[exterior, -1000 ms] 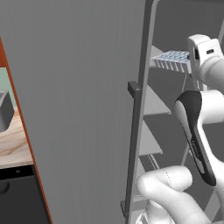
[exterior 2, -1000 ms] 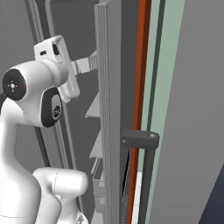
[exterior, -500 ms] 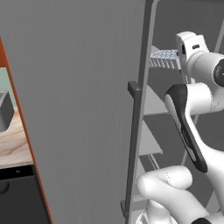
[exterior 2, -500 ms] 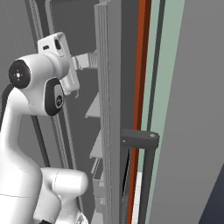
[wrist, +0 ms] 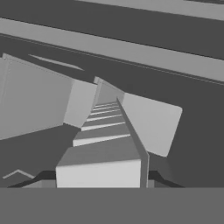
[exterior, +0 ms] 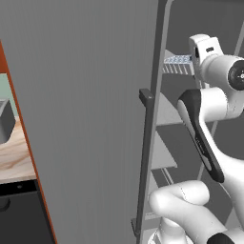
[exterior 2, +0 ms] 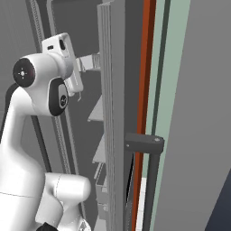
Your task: The ice cube tray has been filled with water. Take the tray and place it in the freezer to make ice. Close the freezer door after placing the tray.
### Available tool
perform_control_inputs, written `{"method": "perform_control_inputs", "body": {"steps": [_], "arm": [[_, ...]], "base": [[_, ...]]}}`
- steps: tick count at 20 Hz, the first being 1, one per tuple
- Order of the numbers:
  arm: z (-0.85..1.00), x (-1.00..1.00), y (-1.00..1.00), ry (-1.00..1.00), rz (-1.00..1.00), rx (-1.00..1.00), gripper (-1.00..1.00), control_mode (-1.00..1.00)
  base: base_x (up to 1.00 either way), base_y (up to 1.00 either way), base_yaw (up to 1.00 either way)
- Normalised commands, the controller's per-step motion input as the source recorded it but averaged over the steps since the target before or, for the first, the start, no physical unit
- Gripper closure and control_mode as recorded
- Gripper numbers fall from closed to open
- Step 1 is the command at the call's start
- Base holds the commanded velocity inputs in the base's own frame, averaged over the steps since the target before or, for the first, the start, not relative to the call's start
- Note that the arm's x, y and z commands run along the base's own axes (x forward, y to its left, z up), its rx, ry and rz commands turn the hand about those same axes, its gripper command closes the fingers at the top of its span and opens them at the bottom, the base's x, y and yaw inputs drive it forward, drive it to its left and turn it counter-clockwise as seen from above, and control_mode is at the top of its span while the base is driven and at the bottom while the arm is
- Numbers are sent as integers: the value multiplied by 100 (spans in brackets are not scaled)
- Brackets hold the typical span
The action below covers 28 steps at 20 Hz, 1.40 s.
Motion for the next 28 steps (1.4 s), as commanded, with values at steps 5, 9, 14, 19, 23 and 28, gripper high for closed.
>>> {"method": "perform_control_inputs", "body": {"steps": [5, 9, 14, 19, 23, 28], "arm": [[0, 2, 0, 1, 0, 3, 100, -100], [0, 9, 0, 0, 0, 4, 100, -100], [0, 14, -3, 0, 0, 4, 100, -100], [0, 22, -8, 0, 0, 2, 100, -100], [0, 21, -12, 0, 0, 2, 100, -100], [0, 21, -9, 0, 0, 2, 100, -100]], "base": [[0, 0, 0], [0, 0, 0], [0, 0, 0], [0, 0, 0], [0, 0, 0], [0, 0, 0]]}}
